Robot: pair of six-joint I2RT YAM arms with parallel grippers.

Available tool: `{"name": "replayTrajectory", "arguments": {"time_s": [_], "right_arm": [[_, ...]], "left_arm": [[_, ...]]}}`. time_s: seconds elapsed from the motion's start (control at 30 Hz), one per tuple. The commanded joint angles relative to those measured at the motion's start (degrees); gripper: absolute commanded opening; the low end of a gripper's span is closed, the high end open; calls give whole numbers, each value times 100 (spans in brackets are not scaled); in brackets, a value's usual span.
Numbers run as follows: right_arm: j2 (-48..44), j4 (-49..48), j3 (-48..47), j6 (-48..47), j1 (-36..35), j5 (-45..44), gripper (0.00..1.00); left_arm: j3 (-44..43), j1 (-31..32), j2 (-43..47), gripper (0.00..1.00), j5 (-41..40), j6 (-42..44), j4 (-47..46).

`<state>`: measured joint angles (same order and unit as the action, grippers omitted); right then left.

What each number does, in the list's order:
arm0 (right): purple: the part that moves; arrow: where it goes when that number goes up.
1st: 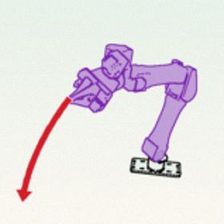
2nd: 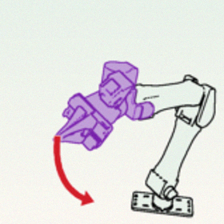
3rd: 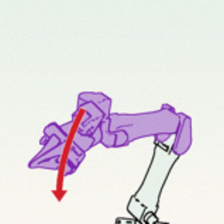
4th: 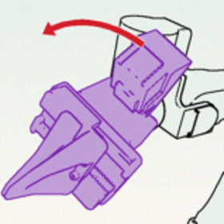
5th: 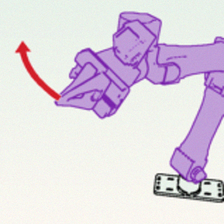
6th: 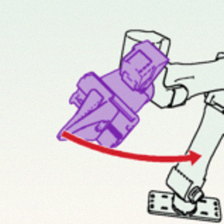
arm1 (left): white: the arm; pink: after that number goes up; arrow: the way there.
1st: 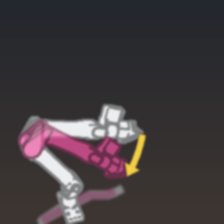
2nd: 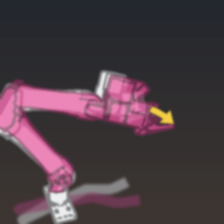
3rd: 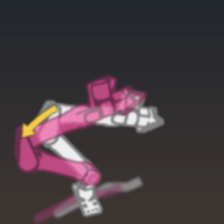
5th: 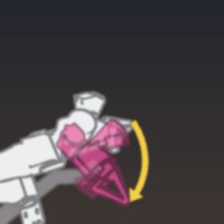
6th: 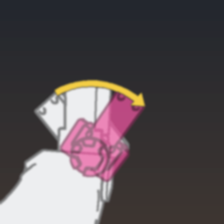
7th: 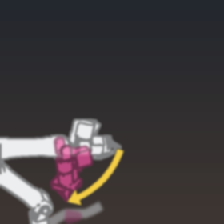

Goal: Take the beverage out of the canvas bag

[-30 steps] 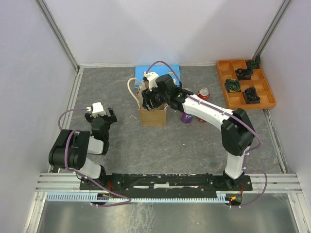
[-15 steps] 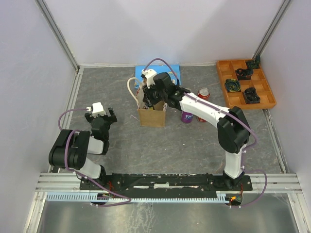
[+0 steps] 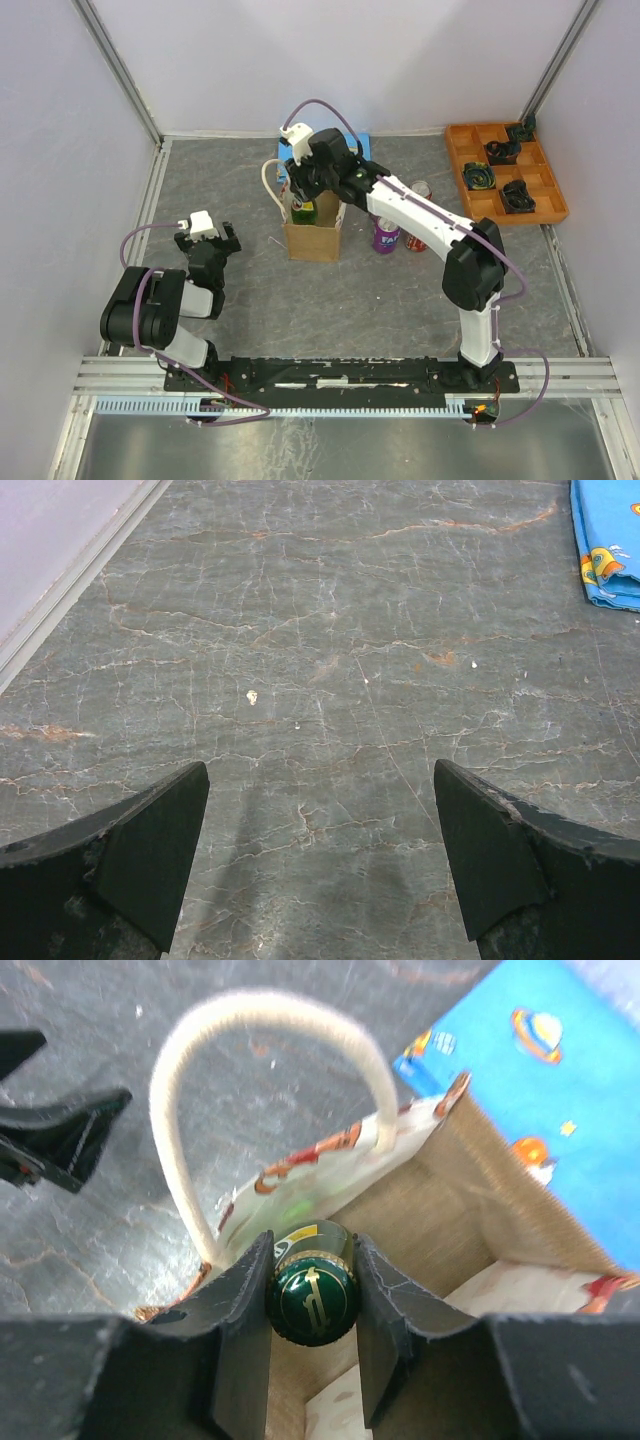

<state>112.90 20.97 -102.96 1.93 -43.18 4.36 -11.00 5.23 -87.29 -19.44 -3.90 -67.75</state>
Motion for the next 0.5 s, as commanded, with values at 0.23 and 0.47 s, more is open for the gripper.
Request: {"name": "replayTrajectory", "arguments": {"time_s": [0.23, 0.47], "right_arm": [[-1345, -1250, -735, -846, -6, -488, 0], [-2560, -2229, 298, -1304, -3, -1537, 0]], "left_arm": [[-121, 6, -2, 99, -119, 206, -274], [-121, 2, -3, 99, -120, 204, -272]]}}
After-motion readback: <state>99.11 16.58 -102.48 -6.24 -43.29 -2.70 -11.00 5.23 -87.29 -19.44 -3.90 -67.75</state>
